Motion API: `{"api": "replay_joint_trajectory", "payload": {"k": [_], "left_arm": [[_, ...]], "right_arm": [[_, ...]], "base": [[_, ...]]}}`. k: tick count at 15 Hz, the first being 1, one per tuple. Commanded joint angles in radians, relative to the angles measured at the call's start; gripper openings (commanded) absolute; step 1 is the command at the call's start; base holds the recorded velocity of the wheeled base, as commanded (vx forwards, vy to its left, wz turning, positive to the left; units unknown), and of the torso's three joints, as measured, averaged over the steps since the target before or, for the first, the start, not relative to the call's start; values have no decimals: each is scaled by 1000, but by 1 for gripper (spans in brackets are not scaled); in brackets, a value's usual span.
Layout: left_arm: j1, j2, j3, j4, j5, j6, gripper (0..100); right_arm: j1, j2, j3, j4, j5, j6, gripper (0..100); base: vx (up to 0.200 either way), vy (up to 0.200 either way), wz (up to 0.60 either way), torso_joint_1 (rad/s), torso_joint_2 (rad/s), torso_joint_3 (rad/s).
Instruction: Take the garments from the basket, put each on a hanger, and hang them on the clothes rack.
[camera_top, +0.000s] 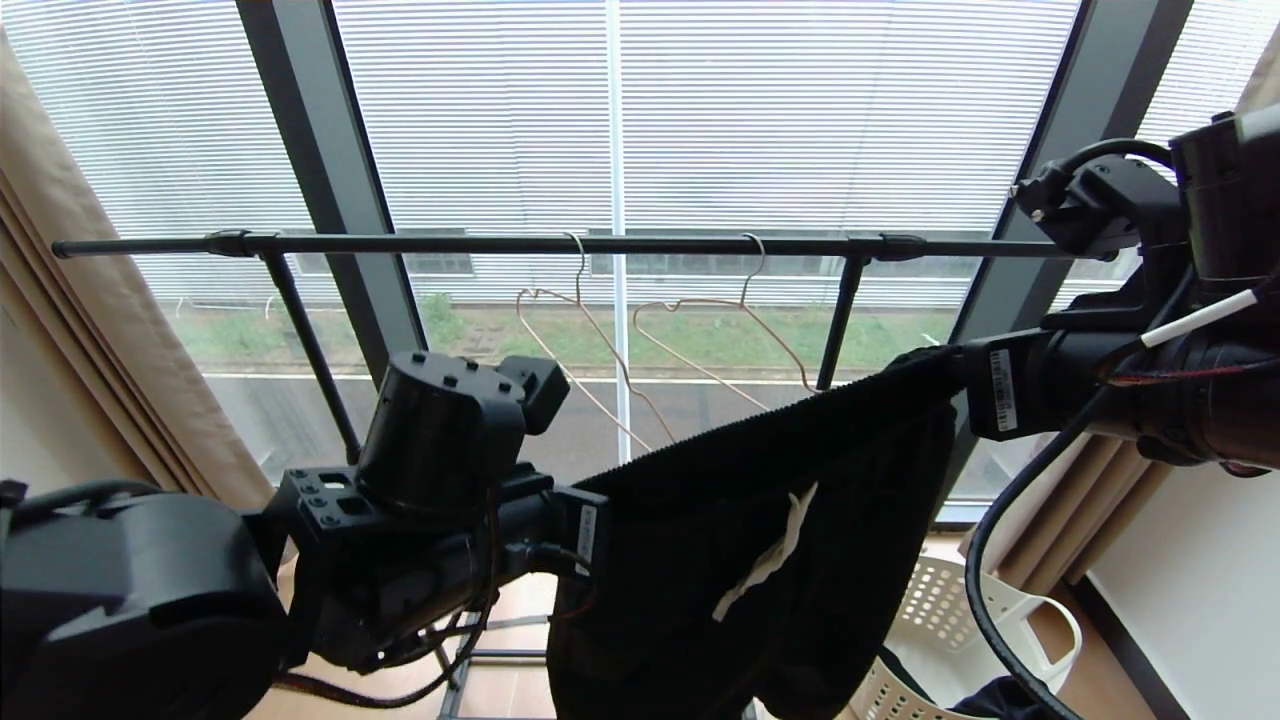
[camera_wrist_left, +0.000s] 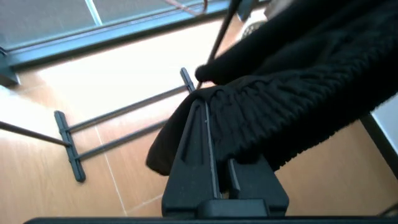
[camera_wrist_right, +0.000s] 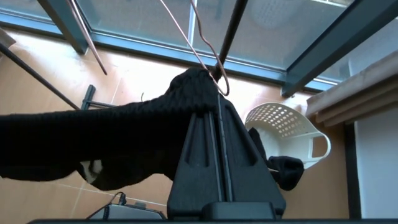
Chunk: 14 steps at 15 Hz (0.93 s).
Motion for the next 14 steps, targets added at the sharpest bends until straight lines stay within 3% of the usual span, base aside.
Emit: {"api": "replay_joint_trajectory", "payload": {"k": [1,3,4,7,8,9,14], "left_arm": [[48,7,-139,91,-1,33,0],[62,22,-246,179,-1,47,0],[76,36,-342,255,-3,56,0],[91,47,-378,286,-3,76,0],[93,48,-381,286,-1,94,0],[96,52,-398,287,-1,108,0],[117,141,-590,372,-1,134,0]], "right_arm": [[-2,-14,17,-18,5,-24,0],[-2,-11,14,-70,29,-88,0],[-2,-2,13,-138,77,-160,0],[-1,0,26,-178,98,-166,0],[1,-49,109,-184,104,-157,0],[4,-55,125,-190,109,-163,0],[19,-38,155,-204,108,-202,0]], "base": [[0,0,0,0,0,0],[0,0,0,0,0,0],[0,0,0,0,0,0],[0,0,0,0,0,0],[0,0,0,0,0,0],[0,0,0,0,0,0],[0,0,0,0,0,0]]}}
